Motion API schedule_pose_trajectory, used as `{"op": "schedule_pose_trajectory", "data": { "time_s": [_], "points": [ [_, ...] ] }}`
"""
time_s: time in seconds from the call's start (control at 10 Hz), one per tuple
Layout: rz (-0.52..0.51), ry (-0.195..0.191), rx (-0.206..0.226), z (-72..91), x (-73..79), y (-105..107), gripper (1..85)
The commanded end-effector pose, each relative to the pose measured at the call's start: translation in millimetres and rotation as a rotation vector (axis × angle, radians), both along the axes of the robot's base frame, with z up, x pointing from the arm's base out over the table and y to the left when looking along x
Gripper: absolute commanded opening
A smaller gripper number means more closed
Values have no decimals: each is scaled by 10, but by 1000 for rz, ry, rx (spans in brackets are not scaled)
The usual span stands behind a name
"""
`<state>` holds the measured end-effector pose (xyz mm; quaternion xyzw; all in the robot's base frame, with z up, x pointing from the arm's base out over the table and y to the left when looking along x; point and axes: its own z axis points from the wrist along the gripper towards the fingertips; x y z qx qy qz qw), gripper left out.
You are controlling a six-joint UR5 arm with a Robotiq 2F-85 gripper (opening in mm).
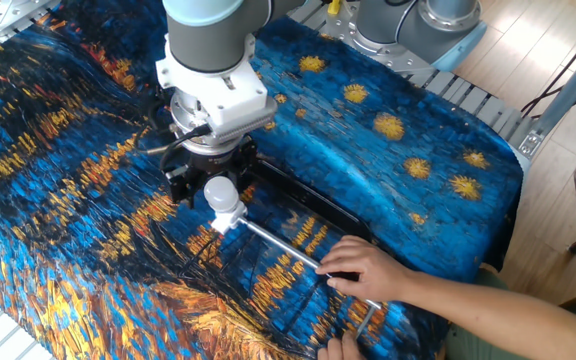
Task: Take out the light bulb by rotating it
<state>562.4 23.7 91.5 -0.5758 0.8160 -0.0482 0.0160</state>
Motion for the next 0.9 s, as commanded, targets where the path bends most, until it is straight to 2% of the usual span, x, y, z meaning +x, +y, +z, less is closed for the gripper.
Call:
{"op": "schedule_pose_trajectory", "data": {
  "time_s": [0.0,0.1,0.2,0.3,0.5,0.6,0.8],
  "points": [
    [-171,69,29,49,-234,-48,733],
    [-274,95,51,75,-316,-31,733],
    [-352,97,54,88,-341,-48,733],
    [-445,108,77,91,-376,9,730],
    [-670,166,150,123,-471,243,730],
    [-758,175,162,132,-460,304,723],
    [-833,165,143,131,-420,286,683]
  ]
}}
